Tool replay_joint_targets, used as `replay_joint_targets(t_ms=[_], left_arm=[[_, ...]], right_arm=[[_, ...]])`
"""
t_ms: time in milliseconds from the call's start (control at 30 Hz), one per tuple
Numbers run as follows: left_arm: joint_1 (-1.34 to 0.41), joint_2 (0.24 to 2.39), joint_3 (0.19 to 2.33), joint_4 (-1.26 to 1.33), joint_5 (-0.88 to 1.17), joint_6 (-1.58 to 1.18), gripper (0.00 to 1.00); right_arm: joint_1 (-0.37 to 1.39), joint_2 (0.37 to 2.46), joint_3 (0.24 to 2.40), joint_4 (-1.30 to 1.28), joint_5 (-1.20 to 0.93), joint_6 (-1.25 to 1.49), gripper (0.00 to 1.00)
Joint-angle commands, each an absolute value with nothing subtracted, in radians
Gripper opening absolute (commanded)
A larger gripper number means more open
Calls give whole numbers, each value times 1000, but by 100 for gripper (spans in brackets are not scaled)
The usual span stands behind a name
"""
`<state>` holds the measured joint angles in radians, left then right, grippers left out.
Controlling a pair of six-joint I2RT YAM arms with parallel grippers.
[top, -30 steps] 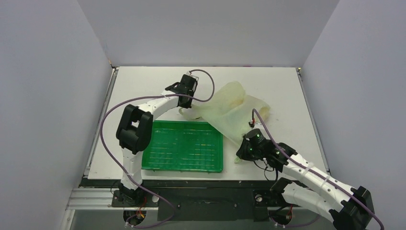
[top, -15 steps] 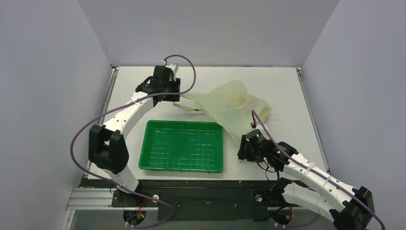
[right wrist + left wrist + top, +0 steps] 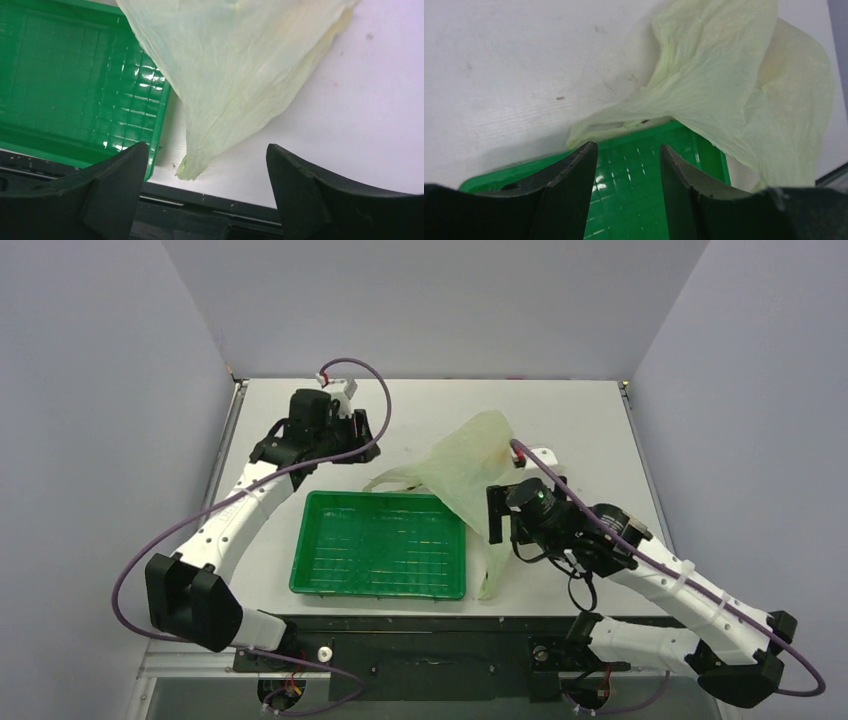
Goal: Take the fake fruits out of the plastic bag
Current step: Adjust the plastic bag at the center of the board.
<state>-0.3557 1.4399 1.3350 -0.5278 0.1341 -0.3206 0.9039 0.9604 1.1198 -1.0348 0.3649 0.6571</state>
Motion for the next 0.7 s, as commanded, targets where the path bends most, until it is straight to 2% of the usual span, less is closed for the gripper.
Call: replay_joint_targets(t_ms=[0, 167, 333, 500, 667], left_arm=[[-351, 1295, 1193, -366, 315, -461, 47], [-351, 1086, 947, -221, 450, -635, 47], [-348, 894, 856, -346, 391, -635, 48], [-345, 732, 844, -554, 332, -567, 48], [-345, 626, 804, -589, 421, -611, 48]], right_arm=[[1008, 1141, 1269, -1098, 552, 485, 84], [1071, 1354, 1362, -1095, 714, 387, 84], [1084, 1467, 1348, -1032, 809, 362, 84], [1079, 1555, 1320, -925, 803, 329, 83], [1053, 1636, 1294, -842, 717, 315, 83]])
